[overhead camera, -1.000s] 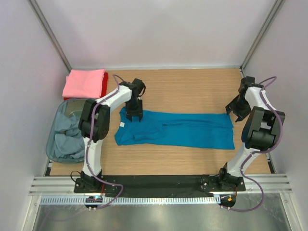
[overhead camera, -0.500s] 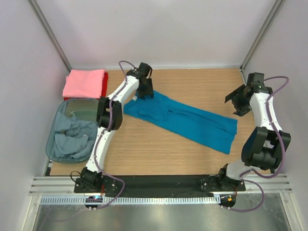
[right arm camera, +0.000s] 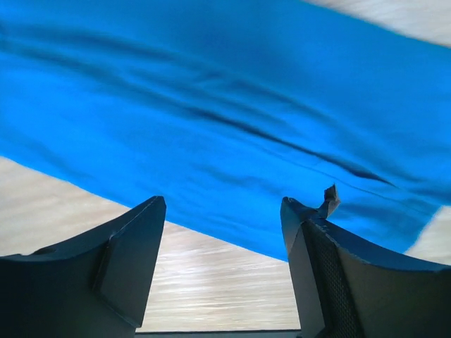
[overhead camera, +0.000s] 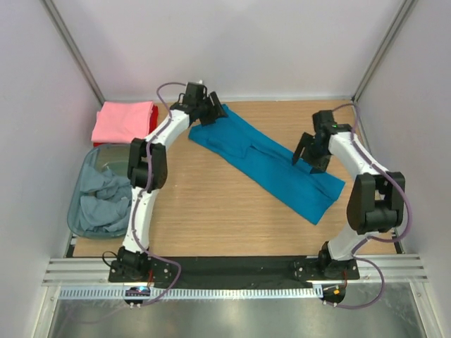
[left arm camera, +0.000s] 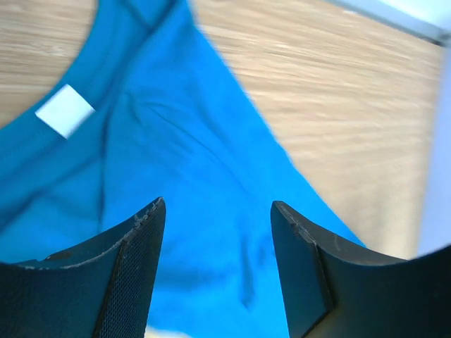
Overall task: Fold and stack the t-shirts
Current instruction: Fold the tshirt
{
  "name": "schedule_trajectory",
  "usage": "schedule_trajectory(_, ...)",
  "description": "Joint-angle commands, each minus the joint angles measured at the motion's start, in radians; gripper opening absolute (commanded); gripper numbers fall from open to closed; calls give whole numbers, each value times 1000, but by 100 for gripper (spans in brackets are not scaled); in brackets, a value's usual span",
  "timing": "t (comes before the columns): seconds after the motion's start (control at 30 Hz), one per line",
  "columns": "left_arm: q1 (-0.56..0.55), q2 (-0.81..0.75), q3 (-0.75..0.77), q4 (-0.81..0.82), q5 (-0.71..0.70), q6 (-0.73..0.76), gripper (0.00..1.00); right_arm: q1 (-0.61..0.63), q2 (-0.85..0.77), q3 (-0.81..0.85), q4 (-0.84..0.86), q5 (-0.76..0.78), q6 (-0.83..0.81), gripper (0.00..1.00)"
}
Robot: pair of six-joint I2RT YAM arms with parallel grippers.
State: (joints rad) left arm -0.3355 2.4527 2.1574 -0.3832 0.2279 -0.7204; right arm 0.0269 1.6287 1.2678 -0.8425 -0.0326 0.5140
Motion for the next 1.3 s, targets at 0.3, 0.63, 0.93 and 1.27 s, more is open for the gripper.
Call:
schedule_trajectory(0.3, -4, -265, -294, -45, 2, 49, 52, 249, 131, 68, 24, 68, -85, 64)
schedule_trajectory(0.63, -5, -118, -209, -95, -94, 50, 26, 251, -9, 28, -35, 88, -65, 62)
schedule_trajectory(0.93, 1, 112, 111, -171, -156, 81, 29, 251, -105, -18, -35, 82, 23, 62)
schedule_trajectory(1.27, 21, 217, 273, 56, 42, -34, 43, 251, -118, -110, 20, 94, -8, 62)
